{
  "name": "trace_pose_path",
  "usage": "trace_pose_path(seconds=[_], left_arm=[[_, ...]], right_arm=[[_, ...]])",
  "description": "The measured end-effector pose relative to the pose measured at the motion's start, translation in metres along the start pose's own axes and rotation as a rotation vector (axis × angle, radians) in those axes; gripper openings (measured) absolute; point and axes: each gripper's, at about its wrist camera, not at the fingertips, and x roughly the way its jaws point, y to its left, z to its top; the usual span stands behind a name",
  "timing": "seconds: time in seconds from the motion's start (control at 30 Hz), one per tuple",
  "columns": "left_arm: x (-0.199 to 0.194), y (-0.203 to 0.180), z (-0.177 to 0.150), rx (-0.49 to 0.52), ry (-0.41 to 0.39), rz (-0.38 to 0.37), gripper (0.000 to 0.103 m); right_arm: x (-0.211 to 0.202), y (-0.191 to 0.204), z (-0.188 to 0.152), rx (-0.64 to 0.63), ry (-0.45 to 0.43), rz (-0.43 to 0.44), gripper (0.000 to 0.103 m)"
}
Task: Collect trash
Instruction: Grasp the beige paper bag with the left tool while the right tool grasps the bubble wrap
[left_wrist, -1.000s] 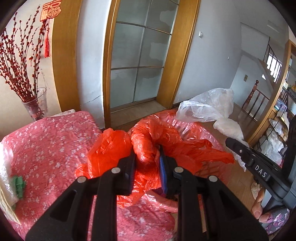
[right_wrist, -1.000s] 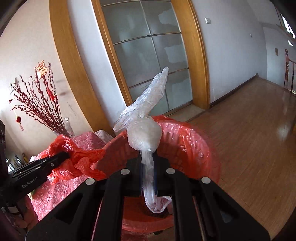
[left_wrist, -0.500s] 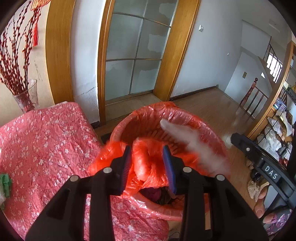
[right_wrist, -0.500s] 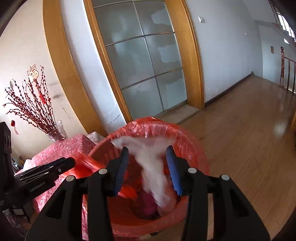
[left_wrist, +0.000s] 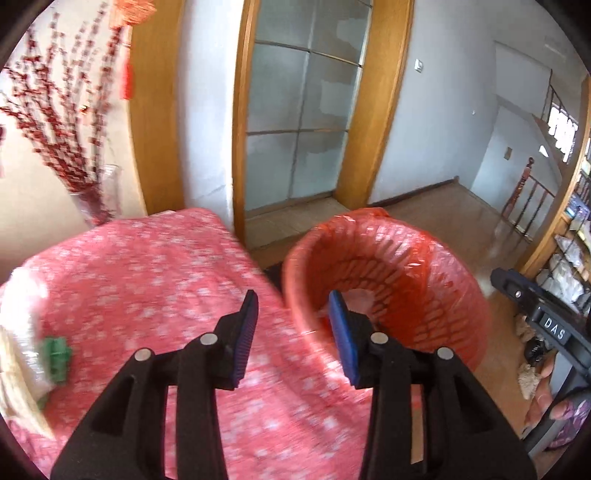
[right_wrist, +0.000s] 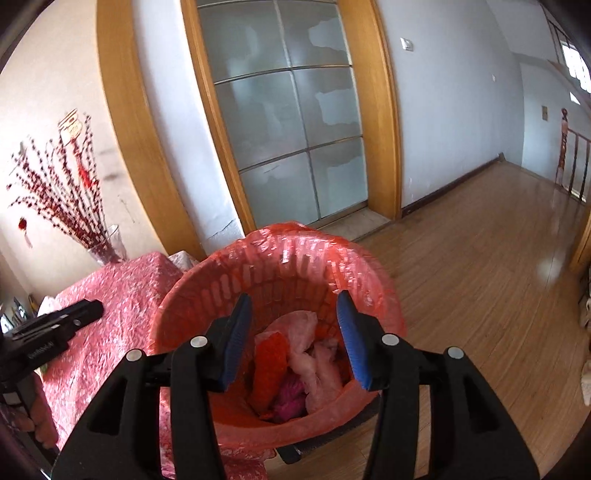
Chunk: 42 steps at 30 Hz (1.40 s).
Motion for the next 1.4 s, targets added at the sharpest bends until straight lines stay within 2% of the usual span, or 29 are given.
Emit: trace_pose_path(seconds=[0.1, 0.27, 0.43, 0.53, 0.7, 0.93, 1.0, 1.07, 1.17, 1.4], left_arm=[[-0.017, 0.023, -0.007, -0.017, -0.018, 0.040, 0.042], [-0.054, 0.077, -0.026, -0.054, -0.046, 0.151, 0.042], [-0.094, 0.143, -0.051, -0.102, -0.066, 0.338, 0.047], [-0.106, 0.189, -0.064, -0.181, -0.046, 0.420, 0.047], [-0.106, 0.237, -0.079, -0.294, -0.013, 0.429, 0.047], [-0.081, 0.256, -0.091, -0.333, 0.068, 0.426, 0.047], [-0.082, 0.255, -0.099, -0.336, 0.073, 0.421, 0.040], [-0.082, 0.255, -0.100, -0.340, 0.071, 0.406, 0.019], [-0.087, 0.254, -0.099, -0.333, 0.057, 0.404, 0.005], [-0.114, 0.255, -0.098, -0.318, 0.012, 0.428, 0.004]], right_arm=[[0.001, 0.012, -0.002, -0.028, 0.009, 0.021, 0.049], [0.001, 0.044, -0.009, -0.078, 0.031, 0.076, 0.049], [0.002, 0.080, -0.018, -0.133, 0.053, 0.152, 0.049], [0.004, 0.105, -0.025, -0.164, 0.072, 0.200, 0.049], [0.008, 0.145, -0.037, -0.211, 0.100, 0.271, 0.049], [0.010, 0.183, -0.047, -0.258, 0.126, 0.329, 0.049], [0.010, 0.189, -0.049, -0.269, 0.131, 0.338, 0.049], [0.011, 0.195, -0.051, -0.278, 0.136, 0.345, 0.049], [0.011, 0.203, -0.054, -0.287, 0.146, 0.361, 0.049], [0.008, 0.236, -0.061, -0.329, 0.155, 0.424, 0.049]])
